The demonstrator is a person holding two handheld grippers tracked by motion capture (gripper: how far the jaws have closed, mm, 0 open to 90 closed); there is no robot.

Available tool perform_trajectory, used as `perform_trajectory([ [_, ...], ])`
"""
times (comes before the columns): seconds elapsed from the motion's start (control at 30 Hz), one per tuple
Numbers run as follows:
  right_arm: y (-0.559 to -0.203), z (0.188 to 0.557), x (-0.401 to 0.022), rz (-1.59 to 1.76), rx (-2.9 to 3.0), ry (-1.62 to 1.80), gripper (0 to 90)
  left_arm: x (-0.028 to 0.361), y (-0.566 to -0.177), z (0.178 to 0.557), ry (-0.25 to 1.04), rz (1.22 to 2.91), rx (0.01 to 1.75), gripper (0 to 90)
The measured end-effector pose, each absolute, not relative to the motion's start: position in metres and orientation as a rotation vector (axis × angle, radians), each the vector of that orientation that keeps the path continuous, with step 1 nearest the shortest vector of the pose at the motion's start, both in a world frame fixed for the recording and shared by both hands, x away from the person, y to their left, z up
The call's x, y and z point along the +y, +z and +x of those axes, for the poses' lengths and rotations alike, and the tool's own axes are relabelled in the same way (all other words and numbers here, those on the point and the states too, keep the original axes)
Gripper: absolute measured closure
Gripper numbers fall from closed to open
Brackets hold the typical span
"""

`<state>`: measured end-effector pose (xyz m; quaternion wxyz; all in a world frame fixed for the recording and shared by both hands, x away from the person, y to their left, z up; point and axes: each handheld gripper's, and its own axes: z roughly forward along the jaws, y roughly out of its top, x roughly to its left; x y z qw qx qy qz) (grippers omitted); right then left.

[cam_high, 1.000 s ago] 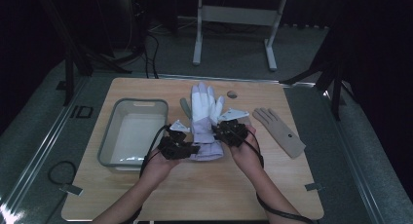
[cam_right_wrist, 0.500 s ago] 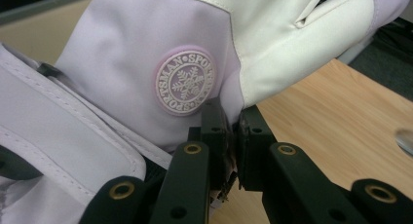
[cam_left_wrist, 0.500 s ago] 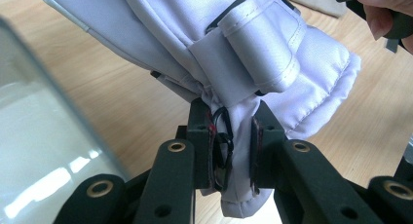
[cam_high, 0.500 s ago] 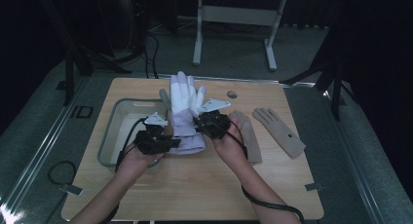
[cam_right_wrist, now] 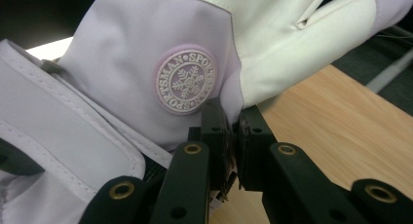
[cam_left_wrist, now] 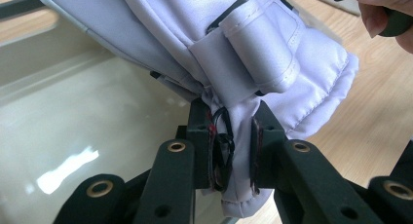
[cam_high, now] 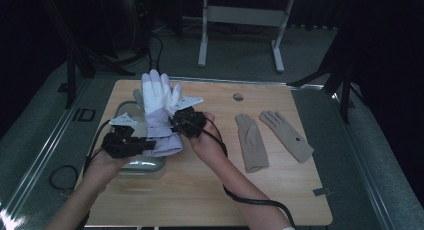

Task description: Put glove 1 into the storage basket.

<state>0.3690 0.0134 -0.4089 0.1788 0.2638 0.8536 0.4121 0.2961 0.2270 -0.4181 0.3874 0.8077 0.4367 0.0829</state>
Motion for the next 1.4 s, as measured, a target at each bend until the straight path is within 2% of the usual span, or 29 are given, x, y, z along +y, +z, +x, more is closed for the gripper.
perform_trajectory([
  [0.43,-0.433,0.38,0.071,0.74,2.497,1.137,83.7,0.275,-0.444,0.298,0.171,2.034,1.2,75.7],
  [0.77,-0.473,0.387,0.087,0.781,2.605,1.046,84.2,0.282,-0.48,0.303,0.082,2.072,1.277,75.5],
  [1.0,-0.485,0.39,0.094,0.784,2.675,0.981,84.1,0.279,-0.484,0.307,0.03,2.106,1.312,74.7],
  [1.17,-0.485,0.396,0.095,0.812,2.729,0.93,83.7,0.278,-0.485,0.311,0.005,2.118,1.334,69.5],
  [1.4,-0.486,0.4,0.097,0.818,2.768,0.867,81.6,0.271,-0.487,0.309,0.071,2.152,1.359,62.1],
])
